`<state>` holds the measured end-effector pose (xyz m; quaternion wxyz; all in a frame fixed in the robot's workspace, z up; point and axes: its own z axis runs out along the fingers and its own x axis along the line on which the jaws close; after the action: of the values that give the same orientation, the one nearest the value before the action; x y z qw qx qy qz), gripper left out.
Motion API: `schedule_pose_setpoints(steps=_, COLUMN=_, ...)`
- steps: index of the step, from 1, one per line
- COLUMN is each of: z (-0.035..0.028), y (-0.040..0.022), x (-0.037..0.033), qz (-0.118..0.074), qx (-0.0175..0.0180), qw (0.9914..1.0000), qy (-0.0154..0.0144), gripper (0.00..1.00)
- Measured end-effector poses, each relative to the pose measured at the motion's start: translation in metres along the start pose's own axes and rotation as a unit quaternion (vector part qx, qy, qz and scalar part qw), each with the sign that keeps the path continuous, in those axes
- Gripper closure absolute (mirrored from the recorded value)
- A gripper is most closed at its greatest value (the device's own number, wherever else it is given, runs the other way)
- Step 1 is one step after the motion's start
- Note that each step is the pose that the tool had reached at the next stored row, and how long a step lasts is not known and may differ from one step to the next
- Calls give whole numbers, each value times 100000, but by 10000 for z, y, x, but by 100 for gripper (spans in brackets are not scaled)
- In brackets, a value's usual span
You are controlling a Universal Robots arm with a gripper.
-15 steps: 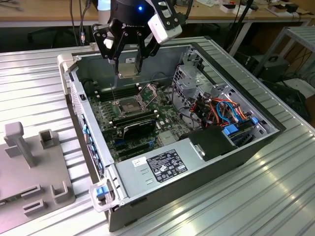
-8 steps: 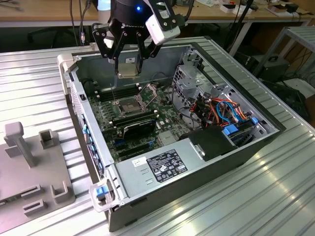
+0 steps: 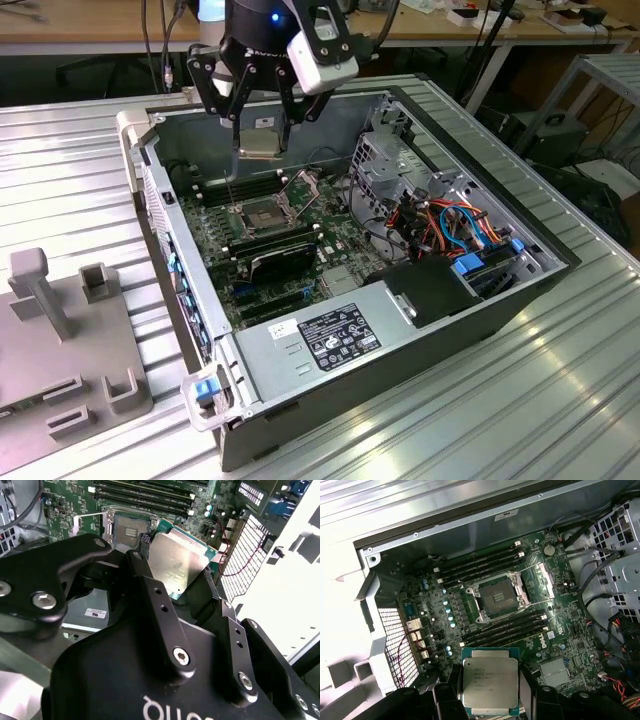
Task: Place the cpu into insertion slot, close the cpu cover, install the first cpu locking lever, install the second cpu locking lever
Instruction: 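Place the cpu into insertion slot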
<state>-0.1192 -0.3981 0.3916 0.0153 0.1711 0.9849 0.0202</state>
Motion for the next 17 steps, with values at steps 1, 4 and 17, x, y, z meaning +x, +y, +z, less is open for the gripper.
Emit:
schedule_pose_setpoints(steps=1, z=1, y=0, x=0, qz=602, qx=15, qw=99998, qy=-27, gripper=45)
schedule_pose_setpoints(steps=4, z=4, y=0, x=0, qz=1850, qx=46, qw=99983, qy=-82, gripper=45)
schedule_pose_setpoints(steps=17, z=10, y=-1, x=0, qz=5324, qx=124, qw=99858, qy=-237, gripper=45)
